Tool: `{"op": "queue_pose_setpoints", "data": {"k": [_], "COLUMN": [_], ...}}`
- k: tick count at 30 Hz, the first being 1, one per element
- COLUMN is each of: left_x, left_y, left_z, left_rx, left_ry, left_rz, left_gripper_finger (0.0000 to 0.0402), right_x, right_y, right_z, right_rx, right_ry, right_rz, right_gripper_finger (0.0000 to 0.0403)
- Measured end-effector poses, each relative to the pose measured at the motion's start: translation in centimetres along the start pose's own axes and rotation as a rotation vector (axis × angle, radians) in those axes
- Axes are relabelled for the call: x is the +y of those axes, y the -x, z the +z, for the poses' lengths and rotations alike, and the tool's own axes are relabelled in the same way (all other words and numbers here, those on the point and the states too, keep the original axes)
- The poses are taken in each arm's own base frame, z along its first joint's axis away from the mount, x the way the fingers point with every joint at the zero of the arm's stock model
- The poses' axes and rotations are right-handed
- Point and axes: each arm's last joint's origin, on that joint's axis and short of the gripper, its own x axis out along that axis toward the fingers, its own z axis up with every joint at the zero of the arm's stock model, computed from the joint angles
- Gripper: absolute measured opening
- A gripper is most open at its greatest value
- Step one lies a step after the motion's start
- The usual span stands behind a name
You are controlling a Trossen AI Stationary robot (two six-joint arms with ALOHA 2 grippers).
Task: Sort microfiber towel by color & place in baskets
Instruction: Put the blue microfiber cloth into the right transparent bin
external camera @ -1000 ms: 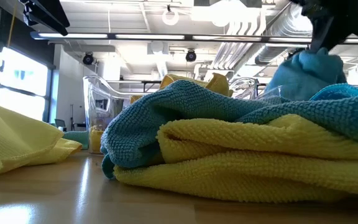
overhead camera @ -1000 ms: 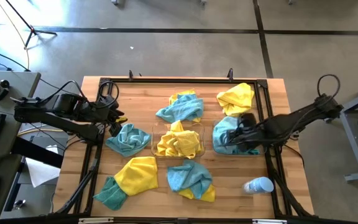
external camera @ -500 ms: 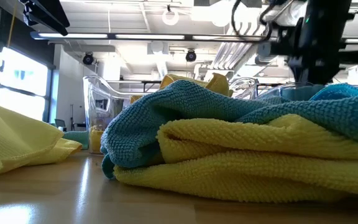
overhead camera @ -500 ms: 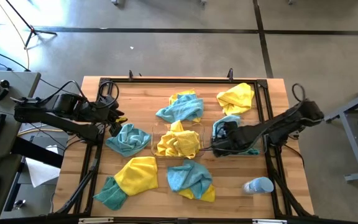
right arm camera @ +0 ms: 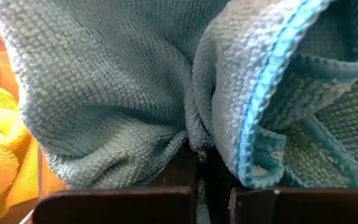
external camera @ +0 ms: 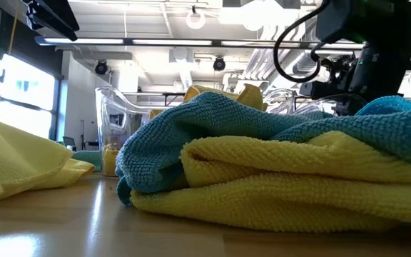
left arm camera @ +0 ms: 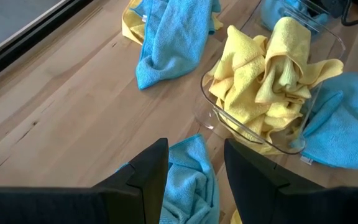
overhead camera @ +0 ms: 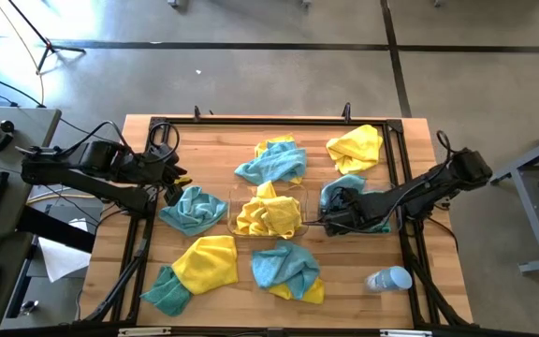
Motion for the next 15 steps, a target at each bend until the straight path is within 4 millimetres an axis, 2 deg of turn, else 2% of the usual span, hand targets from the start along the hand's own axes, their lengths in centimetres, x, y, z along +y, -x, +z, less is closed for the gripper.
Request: {"op": "queue_pose_setpoints", "data": {"k": [4,8,15], "left_x": [0.0,0.0,0.0], "left_y": [0.0,0.0,0.0], "left_z": [0.0,0.0,0.0], "left_rx": [0.0,0.0,0.0], "left_ry": [0.0,-0.001,-0.003], "left_rz": [0.0,0.0,0.0], "left_gripper_finger": [0.0145,0.0145,0.0145], "right_x": [-0.1,-0.2,-0.9], "right_y": [0.3,1.0,3.8], "right_z": [0.5,0.8,1.9], "right_rx": [0.012,0.02,0.045], "right_ry": [-0.001,-0.004,-0.02], "right_rz": [-0.004,0.021,0.129], "right_gripper_finger": [0.002,0.0055,0.012]}}
